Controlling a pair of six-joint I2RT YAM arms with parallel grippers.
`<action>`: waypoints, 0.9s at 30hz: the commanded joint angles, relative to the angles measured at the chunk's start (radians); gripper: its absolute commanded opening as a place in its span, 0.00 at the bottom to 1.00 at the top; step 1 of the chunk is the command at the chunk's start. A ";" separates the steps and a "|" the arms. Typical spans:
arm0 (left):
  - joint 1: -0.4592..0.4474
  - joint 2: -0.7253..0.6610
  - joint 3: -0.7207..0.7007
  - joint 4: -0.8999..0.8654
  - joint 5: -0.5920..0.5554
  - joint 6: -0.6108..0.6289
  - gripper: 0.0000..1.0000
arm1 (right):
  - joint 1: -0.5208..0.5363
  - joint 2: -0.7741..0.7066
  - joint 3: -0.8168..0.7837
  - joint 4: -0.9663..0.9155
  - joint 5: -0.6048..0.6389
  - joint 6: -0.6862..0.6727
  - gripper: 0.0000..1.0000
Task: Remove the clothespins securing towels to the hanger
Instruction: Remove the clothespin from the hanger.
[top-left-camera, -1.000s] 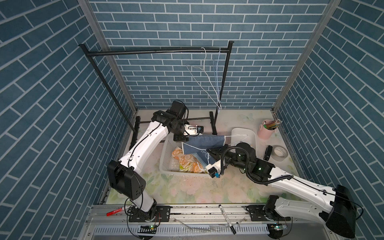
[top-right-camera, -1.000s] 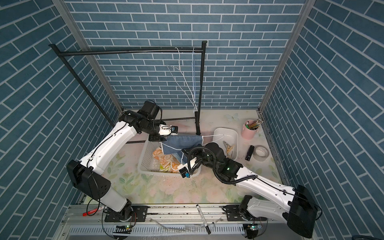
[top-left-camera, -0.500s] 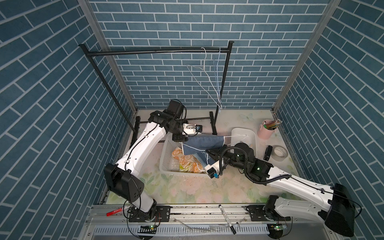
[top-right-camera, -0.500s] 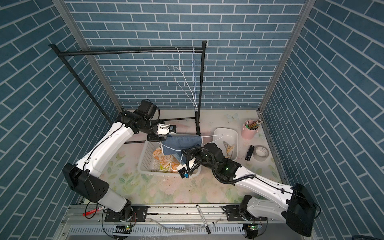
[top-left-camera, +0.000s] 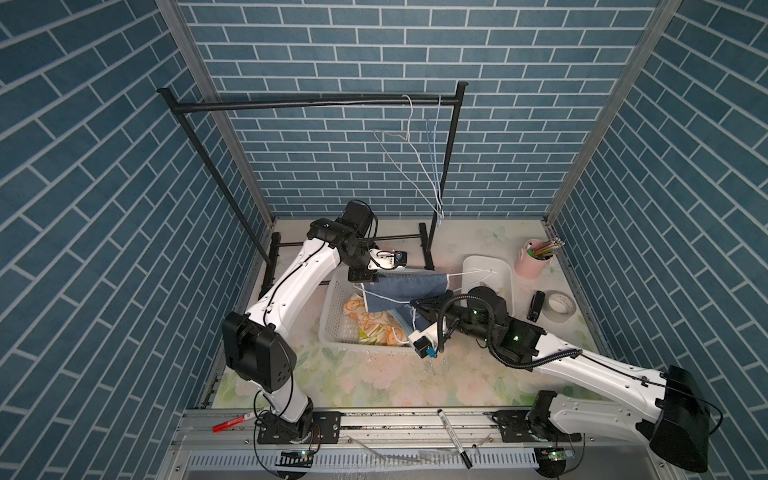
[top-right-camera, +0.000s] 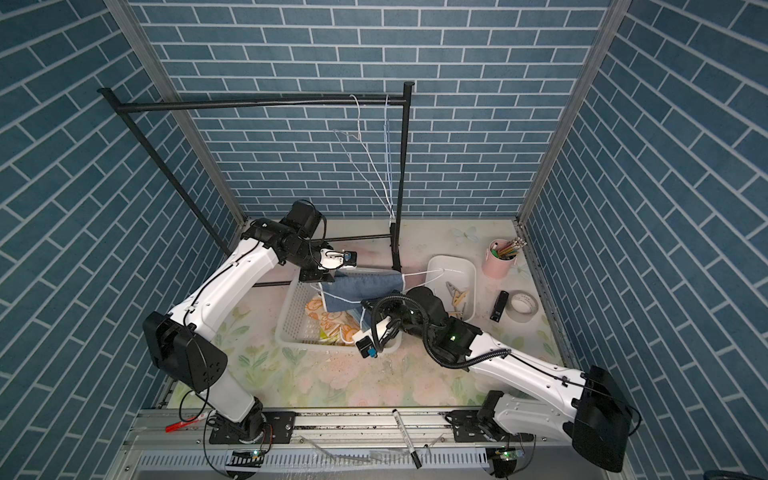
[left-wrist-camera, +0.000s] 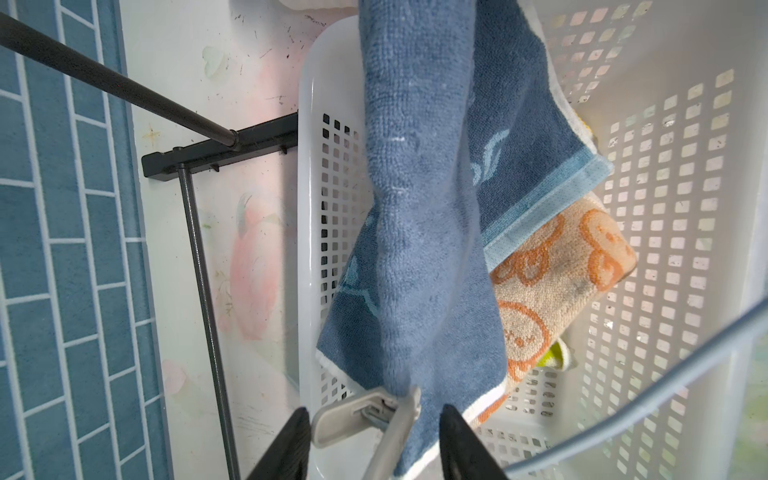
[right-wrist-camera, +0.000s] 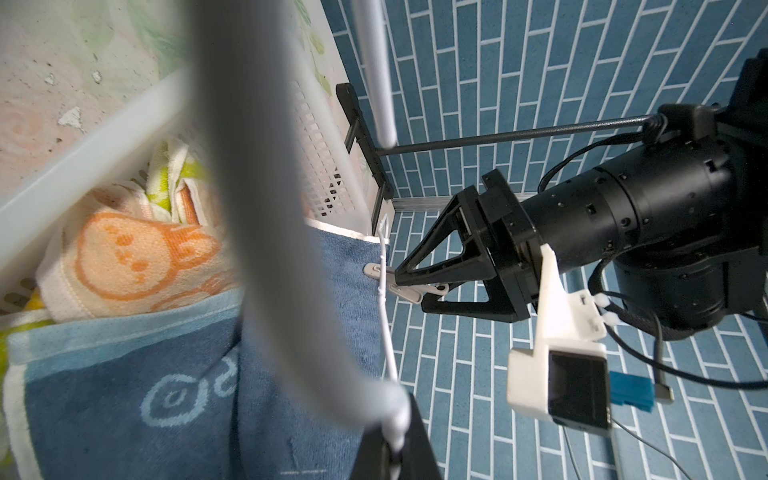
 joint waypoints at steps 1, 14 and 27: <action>0.005 -0.009 0.004 -0.030 -0.011 -0.002 0.56 | 0.005 -0.002 0.005 0.052 0.010 -0.041 0.00; 0.005 0.006 0.005 -0.027 -0.016 -0.003 0.68 | 0.017 0.008 0.001 0.046 0.025 -0.088 0.00; 0.021 -0.011 0.021 -0.039 0.022 -0.016 0.74 | 0.020 0.014 -0.004 0.044 0.029 -0.107 0.00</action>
